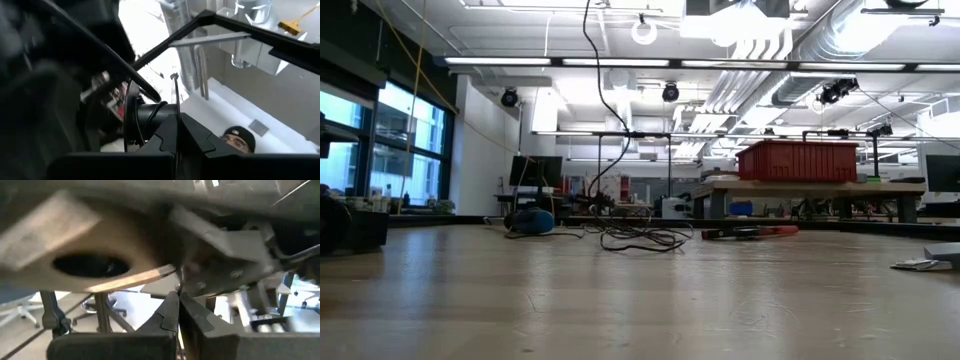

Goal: Coil cords
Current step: Coil the black wire onto the black spool

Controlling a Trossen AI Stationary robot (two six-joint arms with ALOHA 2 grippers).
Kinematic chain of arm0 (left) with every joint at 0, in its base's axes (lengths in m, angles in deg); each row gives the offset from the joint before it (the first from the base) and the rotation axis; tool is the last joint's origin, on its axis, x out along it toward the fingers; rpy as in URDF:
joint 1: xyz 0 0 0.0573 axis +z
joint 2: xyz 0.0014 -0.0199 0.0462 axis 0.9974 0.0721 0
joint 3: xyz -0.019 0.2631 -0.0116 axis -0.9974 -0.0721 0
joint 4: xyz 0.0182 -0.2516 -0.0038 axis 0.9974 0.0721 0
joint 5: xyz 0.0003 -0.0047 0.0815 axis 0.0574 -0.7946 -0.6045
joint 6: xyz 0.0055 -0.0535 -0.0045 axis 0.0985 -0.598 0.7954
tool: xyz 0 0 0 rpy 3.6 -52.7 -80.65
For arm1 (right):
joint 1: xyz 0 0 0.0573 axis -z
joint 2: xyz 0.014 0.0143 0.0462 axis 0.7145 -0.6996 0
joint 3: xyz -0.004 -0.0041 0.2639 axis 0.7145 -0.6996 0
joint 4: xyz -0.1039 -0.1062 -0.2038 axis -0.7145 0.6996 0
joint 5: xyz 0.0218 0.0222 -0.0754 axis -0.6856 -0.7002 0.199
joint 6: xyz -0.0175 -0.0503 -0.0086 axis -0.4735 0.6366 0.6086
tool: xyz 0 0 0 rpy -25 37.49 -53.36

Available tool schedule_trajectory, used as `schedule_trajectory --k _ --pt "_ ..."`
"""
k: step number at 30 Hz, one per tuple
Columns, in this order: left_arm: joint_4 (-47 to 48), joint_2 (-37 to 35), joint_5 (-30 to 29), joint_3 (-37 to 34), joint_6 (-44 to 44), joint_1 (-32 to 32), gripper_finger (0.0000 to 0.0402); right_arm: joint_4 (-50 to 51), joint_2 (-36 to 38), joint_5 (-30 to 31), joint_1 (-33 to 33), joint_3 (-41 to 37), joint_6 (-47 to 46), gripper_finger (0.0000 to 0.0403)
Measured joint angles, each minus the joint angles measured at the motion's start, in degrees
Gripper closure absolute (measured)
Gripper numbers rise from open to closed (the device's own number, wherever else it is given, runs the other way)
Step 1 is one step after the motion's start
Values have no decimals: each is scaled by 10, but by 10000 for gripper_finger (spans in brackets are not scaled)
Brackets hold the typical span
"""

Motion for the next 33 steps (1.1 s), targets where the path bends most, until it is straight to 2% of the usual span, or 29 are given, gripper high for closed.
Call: schedule_trajectory --k 8,17,22,28,33 --pt "-9 0 -2 0 37 47 401 -17 -6 24 -3 0 -25 403" --pt "-4 -33 38 0 45 136 401 -4 -3 31 -6 0 -26 403" --pt "-4 -53 35 0 47 169 401 3 -4 19 -9 0 -29 402" --pt "58 -78 52 0 87 198 401 6 3 23 -7 0 -25 402" --pt "91 -97 66 0 131 213 401 18 3 80 -8 0 -27 395"
